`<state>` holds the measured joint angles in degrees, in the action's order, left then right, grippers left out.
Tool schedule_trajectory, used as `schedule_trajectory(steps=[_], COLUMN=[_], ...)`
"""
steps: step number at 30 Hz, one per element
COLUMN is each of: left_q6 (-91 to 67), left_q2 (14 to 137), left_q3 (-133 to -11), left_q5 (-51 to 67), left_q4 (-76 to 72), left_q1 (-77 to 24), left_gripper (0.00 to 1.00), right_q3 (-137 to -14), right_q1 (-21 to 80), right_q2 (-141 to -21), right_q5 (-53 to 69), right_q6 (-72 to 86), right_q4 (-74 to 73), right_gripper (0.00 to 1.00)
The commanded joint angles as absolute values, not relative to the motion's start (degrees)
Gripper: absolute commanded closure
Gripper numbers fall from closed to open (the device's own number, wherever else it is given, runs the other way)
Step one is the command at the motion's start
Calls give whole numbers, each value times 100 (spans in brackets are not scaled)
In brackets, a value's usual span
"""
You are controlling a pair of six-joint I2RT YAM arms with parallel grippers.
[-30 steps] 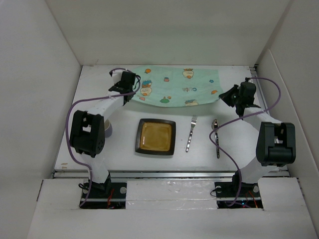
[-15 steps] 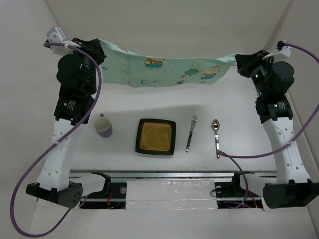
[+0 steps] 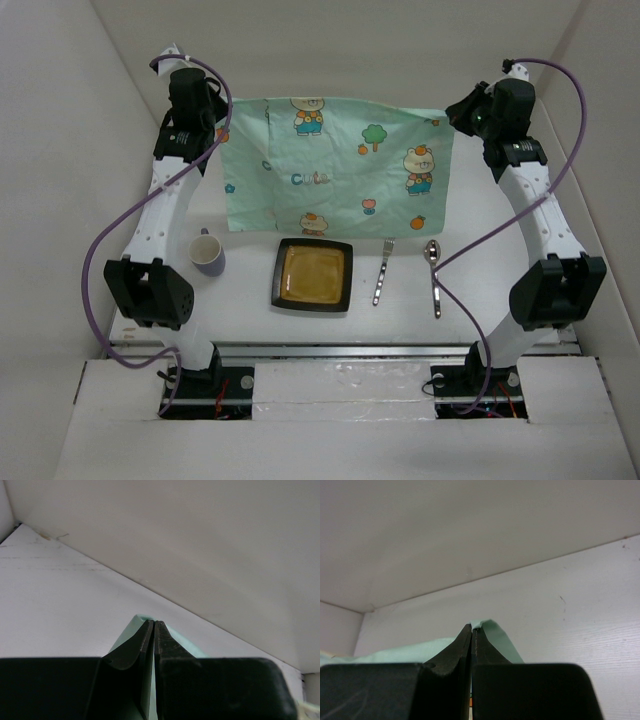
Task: Set the dinner table for one person
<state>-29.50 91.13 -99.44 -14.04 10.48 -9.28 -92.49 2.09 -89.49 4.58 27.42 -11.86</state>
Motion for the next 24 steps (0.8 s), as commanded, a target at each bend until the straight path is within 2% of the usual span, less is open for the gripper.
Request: schedule_trajectory(steps=[1,5,8,10,13,14,19,24], left_q6=[-2840,-2821,-2839,-2882,-3146,-3242,-3805,-4095], left_q2=[9559,10098,10073,9732,9153,9019,8500,8508], left_q3=[-11080,-12415,-12359,-11885,-10498,-9702,-7283,-6057], left_q5=[-1090,-932,-967,-1002,-845,-835,-896,-818], left_q4=[1211,1581,1609,1311,626,450,-456,-877], left_q1=[-712,-598,-545,-545,-396,-396,-281,-281], left_gripper=[100,100,100,100,100,100,100,100], right_q3=[-10307,-11345,-11576,-11209,-10593,-10051,-8003,-7156], right_q1=[229,229,229,229,229,229,36,-18], right_q2=[-9447,-10071,-10117,-9959,-9774,-9739,-9615,-9904], right_q5=[597,825,897,888,1019,1020,1221,1309], right_q6=[2628,2637,2646,2628,2646,2654,2821,2883], right_q4=[-1318,-1589,-1460,-1302,-854,-766,182,387], right_gripper=[100,100,100,100,100,100,100,100])
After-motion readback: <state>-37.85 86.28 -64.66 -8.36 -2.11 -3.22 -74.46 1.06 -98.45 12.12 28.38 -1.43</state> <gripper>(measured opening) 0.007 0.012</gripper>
